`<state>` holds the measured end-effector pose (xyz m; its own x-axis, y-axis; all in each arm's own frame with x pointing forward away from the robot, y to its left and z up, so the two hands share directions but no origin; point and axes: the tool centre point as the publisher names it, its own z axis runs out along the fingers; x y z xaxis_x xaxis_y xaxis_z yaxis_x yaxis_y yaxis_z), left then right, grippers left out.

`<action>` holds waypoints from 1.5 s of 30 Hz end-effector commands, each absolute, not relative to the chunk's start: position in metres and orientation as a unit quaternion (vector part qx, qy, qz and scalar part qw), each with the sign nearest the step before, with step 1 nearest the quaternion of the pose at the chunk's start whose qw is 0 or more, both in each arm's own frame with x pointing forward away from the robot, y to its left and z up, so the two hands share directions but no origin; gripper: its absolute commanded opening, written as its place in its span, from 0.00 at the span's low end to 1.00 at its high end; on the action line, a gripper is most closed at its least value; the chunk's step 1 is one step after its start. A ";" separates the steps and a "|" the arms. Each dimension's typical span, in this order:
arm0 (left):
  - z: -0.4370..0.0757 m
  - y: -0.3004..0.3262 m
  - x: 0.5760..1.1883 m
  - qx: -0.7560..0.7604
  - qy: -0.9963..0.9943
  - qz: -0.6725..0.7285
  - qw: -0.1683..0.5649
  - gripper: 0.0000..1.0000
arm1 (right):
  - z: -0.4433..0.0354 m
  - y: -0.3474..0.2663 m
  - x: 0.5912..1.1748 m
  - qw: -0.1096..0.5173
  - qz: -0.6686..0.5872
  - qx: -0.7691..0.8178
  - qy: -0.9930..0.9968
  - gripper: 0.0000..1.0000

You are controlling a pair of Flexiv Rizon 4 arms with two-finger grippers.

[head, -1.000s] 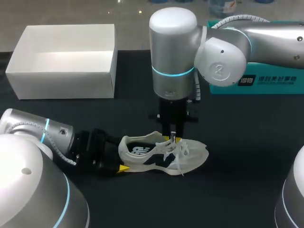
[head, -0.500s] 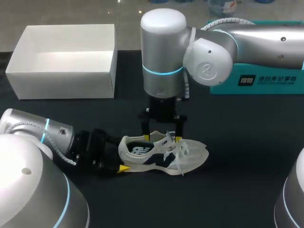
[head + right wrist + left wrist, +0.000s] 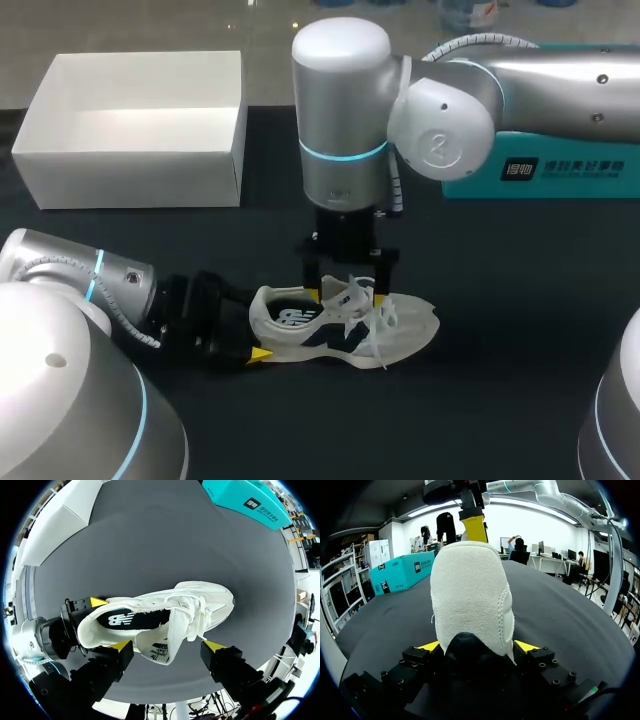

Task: Take the shoe out of the shoebox, open the shoe tongue, remove and reinsert the insole, then place the shoe into the shoebox

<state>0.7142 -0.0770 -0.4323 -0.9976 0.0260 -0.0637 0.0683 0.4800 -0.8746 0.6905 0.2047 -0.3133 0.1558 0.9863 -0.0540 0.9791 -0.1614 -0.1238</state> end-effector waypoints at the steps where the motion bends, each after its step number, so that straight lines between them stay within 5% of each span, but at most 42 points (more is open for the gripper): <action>1: -0.439 -0.077 0.712 0.028 0.861 -0.508 0.020 0.00 | -0.316 0.204 0.689 0.032 0.058 -0.761 -0.646 0.87; 3: -0.439 -0.077 0.712 0.028 0.861 -0.508 0.020 0.00 | -0.316 0.205 0.689 0.031 0.056 -0.760 -0.647 0.75; 4: -0.439 -0.077 0.712 0.028 0.861 -0.508 0.020 0.00 | -0.316 0.206 0.689 0.031 0.056 -0.759 -0.648 0.57; 8: -0.439 -0.077 0.712 0.028 0.861 -0.508 0.020 0.00 | -0.318 0.207 0.689 0.031 0.052 -0.759 -0.648 0.16; 10: -0.439 -0.077 0.712 0.028 0.861 -0.508 0.020 0.00 | -0.318 0.203 0.689 0.031 0.050 -0.762 -0.645 0.06; 40: -0.439 -0.077 0.712 0.028 0.861 -0.508 0.020 0.00 | -0.301 0.139 0.704 0.016 0.054 -0.785 -0.617 0.10; 42: -0.439 -0.077 0.712 0.028 0.861 -0.508 0.020 0.00 | -0.299 0.142 0.707 0.020 0.050 -0.774 -0.631 0.14; 45: -0.439 -0.077 0.712 0.028 0.861 -0.508 0.020 0.00 | -0.295 0.147 0.715 0.036 0.046 -0.739 -0.671 0.36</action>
